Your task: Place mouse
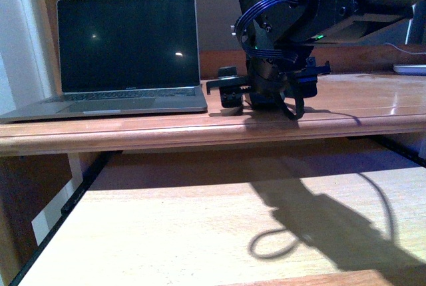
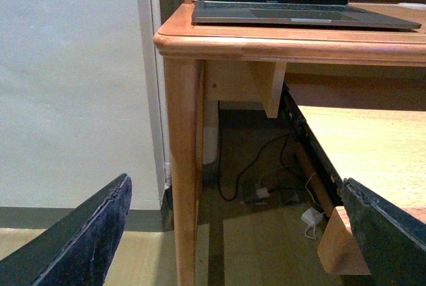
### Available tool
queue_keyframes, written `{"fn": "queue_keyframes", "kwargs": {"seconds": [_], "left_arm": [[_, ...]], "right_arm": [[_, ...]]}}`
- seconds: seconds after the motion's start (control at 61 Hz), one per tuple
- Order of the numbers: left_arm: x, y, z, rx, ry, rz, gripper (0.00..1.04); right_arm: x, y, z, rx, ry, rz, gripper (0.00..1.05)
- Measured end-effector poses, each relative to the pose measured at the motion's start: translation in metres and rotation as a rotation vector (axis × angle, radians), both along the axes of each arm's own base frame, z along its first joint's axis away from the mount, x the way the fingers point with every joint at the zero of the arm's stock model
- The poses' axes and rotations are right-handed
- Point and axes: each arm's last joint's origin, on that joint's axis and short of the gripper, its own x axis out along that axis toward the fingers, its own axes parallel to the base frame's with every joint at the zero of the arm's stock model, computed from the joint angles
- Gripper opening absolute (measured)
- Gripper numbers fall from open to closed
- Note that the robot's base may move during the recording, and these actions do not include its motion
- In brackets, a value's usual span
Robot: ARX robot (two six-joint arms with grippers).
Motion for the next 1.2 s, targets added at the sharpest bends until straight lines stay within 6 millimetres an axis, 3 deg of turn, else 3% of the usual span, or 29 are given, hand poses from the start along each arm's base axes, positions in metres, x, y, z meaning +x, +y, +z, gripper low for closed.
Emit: {"fn": "queue_keyframes", "kwargs": {"seconds": [0.115,0.164,0.361,0.459,0.574,0.672,0.738,1.0,1.197], "left_arm": [[0.0,0.0,0.0,0.0,0.0,0.0,0.97],[0.0,0.0,0.0,0.0,0.0,0.0,0.97],[0.0,0.0,0.0,0.0,0.0,0.0,0.97],[0.0,0.0,0.0,0.0,0.0,0.0,0.97],[0.0,0.0,0.0,0.0,0.0,0.0,0.97],[0.0,0.0,0.0,0.0,0.0,0.0,0.97],[0.0,0.0,0.0,0.0,0.0,0.0,0.97],[0.0,0.0,0.0,0.0,0.0,0.0,0.97],[0.0,0.0,0.0,0.0,0.0,0.0,0.97]], "right_arm": [[-0.005,-0.004,0.005,0.092,-0.057,0.045,0.98],[-0.012,-0.014,0.012,0.144,-0.095,0.071,0.97],[-0.066,-0.088,0.056,0.257,-0.3,0.138,0.97],[-0.102,-0.128,0.061,0.261,-0.36,0.192,0.97],[-0.143,-0.166,0.038,0.246,-0.325,0.259,0.97],[-0.181,-0.202,-0.006,0.259,-0.227,0.332,0.97],[-0.197,-0.215,-0.023,0.255,-0.188,0.359,0.97],[-0.252,-0.245,-0.063,0.266,-0.087,0.565,0.97],[-0.273,-0.255,-0.087,0.233,0.025,0.654,0.97]]}}
